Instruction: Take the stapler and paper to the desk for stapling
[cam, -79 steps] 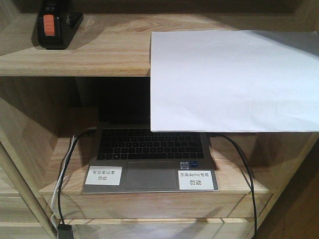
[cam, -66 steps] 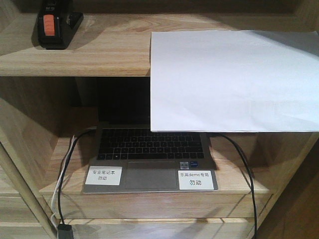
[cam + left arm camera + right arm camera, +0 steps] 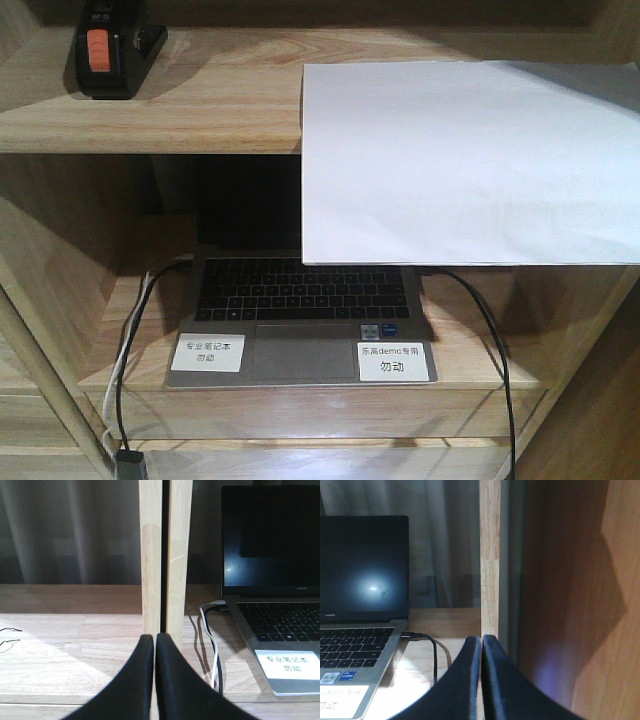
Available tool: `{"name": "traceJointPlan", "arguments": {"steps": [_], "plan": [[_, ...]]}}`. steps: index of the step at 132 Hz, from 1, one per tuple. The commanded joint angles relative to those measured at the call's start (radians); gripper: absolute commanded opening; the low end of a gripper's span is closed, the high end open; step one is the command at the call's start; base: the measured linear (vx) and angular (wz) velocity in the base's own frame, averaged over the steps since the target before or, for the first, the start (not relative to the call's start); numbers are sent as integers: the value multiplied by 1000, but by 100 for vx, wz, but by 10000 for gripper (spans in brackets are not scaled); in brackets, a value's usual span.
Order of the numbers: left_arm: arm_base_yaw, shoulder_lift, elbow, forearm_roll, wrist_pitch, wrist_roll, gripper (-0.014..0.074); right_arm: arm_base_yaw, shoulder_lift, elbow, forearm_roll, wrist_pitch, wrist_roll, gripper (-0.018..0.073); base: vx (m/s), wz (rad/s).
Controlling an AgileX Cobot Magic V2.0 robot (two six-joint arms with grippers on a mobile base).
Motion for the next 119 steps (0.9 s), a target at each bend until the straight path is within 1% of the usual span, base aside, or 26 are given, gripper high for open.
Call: {"name": "traceJointPlan", "arguments": {"steps": [1,85,95,105,119], "plan": [[4,-16,10,-9,-77,-9,-6,-1,-10,5,-5,-72,-8,-6,0,0],[4,-16,10,-9,-84,-5,-6,-1,-10,5,-6,-76,-8,-6,0,0],[4,-16,10,-9,-129,-5,-6,-1,-10,5,-6,-79,-8,-6,0,0],[4,-16,10,-9,-204,-5,-6,-1,-10,5,-5,-94,-8,-6,0,0],[4,-16,10,-9,-344,-5,-6,-1,-10,4,-7,-152,-8,-6,0,0]]}}
